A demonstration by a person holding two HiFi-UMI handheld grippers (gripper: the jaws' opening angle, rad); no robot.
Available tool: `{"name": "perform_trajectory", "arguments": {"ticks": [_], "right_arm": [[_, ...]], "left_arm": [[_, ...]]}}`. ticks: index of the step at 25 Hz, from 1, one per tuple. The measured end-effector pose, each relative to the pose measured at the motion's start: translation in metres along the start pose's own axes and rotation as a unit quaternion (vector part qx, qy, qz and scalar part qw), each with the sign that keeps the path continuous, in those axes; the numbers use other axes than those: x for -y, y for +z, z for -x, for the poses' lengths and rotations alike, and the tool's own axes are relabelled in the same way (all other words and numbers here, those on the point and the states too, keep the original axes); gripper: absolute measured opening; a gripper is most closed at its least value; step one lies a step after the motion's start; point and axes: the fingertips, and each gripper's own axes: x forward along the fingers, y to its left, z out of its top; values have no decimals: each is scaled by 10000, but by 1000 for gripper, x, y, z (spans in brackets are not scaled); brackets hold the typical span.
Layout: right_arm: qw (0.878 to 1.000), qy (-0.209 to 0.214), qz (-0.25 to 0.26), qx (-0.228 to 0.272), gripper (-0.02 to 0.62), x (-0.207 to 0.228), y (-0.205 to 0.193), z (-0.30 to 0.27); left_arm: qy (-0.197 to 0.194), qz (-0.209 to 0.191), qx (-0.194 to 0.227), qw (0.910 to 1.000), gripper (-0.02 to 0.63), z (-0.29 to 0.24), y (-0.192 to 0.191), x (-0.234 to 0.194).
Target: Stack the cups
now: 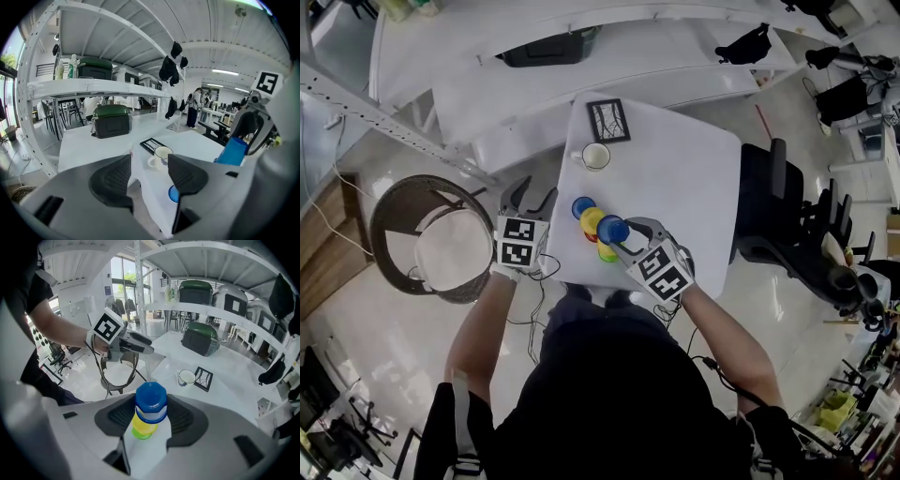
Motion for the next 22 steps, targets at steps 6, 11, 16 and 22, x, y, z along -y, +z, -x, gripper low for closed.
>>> {"name": "perform_trajectory", "arguments": {"ticks": [6, 11, 16, 22], "right_arm": [[9999, 10, -18, -104, 209, -6, 4, -1], [9998, -5, 117, -158, 209, -11, 8, -4], [9998, 10, 116, -183, 209, -11, 8, -7], [9999, 3, 39, -152, 213, -10, 5, -11]], "left_arm": [[-51, 30, 79, 10000, 244, 1, 1, -4], [-69, 42, 43, 10000, 244, -1, -3, -6], [-112, 62, 64, 9999, 244, -3, -3, -5], [-85, 80, 10, 9999, 244, -2, -8, -8]]}}
